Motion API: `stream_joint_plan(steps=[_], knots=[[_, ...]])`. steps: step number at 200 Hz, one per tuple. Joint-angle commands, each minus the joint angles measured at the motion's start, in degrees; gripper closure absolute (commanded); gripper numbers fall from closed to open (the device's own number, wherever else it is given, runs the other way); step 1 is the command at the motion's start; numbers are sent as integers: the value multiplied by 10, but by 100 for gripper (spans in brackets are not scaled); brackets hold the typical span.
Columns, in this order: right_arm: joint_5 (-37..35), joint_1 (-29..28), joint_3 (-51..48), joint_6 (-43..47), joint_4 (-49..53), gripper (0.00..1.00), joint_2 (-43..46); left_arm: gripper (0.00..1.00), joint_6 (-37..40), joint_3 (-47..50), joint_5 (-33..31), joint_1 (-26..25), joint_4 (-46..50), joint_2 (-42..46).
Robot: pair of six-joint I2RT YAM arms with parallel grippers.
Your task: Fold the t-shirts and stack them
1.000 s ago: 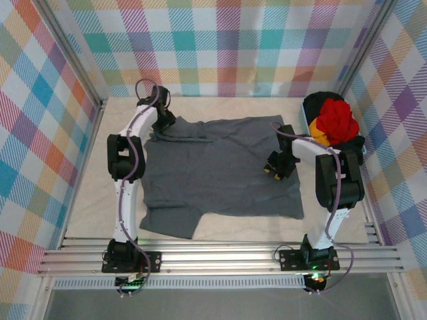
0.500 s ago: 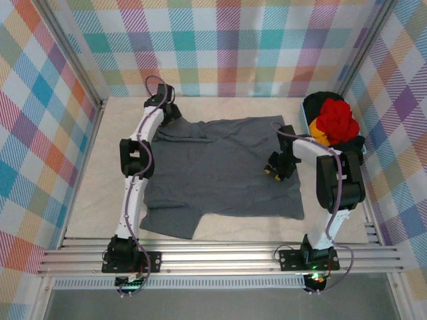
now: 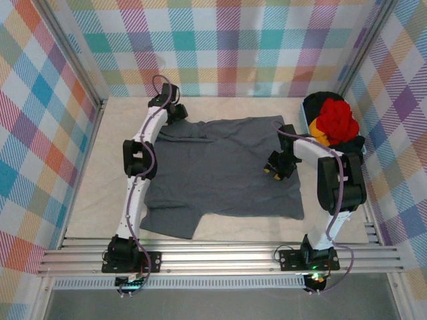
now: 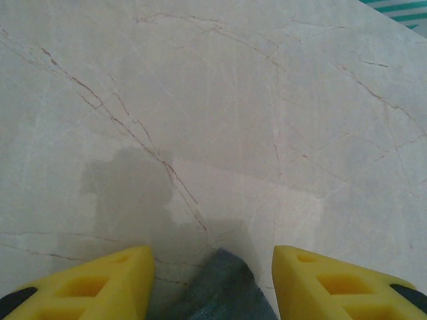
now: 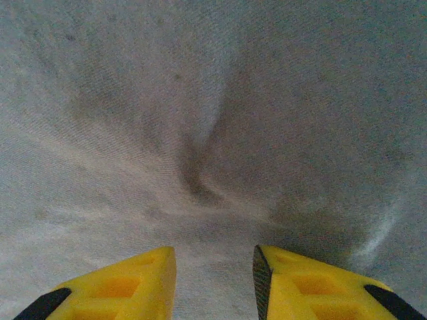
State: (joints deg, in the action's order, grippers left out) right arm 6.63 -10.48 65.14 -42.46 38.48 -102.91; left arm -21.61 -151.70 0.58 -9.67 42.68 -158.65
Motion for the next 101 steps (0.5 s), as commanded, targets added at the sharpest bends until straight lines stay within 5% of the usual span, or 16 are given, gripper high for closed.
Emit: stream_joint_plan(steps=[1, 72, 101], knots=[[11, 0, -3, -3, 8, 63, 10, 52, 16, 8, -17, -4, 40, 5], [7, 0, -4, -5, 7, 63, 9, 100, 9, 13, -1, -5, 27, 16], [6, 0, -3, -4, 7, 63, 8, 100, -2, 47, -10, -3, -10, 58]])
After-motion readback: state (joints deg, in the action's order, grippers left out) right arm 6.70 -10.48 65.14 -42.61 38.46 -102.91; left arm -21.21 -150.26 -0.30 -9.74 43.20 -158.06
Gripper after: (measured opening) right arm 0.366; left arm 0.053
